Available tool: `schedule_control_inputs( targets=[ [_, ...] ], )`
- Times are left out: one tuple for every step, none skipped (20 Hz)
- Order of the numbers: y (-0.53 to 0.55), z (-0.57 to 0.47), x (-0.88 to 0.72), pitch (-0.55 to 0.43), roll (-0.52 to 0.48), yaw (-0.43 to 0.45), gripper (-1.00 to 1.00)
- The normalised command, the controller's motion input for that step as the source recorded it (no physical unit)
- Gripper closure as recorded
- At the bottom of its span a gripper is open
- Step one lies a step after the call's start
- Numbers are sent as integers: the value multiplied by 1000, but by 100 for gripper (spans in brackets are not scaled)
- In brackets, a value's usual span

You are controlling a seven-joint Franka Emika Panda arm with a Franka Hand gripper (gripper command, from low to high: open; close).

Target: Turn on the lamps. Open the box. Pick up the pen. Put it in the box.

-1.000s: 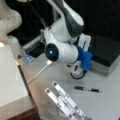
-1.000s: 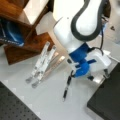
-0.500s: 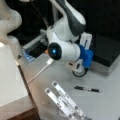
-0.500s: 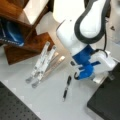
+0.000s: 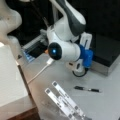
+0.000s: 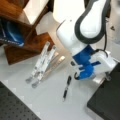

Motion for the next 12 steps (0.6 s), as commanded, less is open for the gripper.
schedule_control_inputs(
  targets=[
    [-47,-95,-75,-105,31,-103,100],
    [-49,-95,-75,-105,31,-102,100],
    [-47,-94,-77,-104,32,-100,100],
    [-46,-90,-77,-93,16,-99,100],
    [-38,-86,-81,-90,13,-96,100],
    [-24,-83,-86,-88,13,-91,100],
    [-12,-78,-88,-89,15,-85,100],
    [-6,-67,-83,-80,1,-82,100],
    [-8,-56,-77,-75,-7,-81,100],
    [-11,-50,-74,-74,-9,-81,100],
    [-12,-37,-71,-65,-17,-86,100],
    [-8,-21,-67,-59,-24,-91,100]
  ],
)
